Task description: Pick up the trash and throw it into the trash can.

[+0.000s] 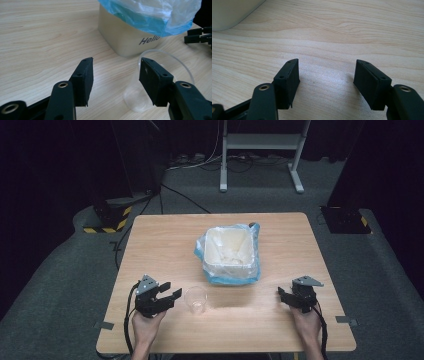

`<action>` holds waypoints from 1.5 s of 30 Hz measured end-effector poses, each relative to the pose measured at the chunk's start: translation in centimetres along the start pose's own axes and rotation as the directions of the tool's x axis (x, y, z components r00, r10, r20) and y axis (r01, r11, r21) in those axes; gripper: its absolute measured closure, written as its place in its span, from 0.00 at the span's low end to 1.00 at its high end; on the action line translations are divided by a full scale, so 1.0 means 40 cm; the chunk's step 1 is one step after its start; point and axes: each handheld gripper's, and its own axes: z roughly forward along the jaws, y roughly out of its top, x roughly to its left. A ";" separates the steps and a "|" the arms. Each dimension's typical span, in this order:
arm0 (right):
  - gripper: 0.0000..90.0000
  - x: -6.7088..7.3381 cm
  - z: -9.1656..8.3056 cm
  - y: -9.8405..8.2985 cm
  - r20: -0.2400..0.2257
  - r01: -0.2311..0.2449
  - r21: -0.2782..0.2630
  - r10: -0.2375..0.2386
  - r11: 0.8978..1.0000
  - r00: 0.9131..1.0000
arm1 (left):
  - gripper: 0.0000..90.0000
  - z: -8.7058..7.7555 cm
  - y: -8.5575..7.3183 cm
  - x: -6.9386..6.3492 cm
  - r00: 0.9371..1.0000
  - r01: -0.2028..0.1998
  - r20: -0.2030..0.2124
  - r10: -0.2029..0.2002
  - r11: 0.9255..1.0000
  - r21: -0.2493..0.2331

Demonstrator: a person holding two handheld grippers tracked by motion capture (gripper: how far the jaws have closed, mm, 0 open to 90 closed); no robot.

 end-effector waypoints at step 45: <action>0.41 0.000 0.000 0.000 -0.001 -0.001 0.000 0.001 1.000 1.000 | 0.92 0.072 0.013 -0.032 0.995 -0.038 0.100 0.029 0.995 0.091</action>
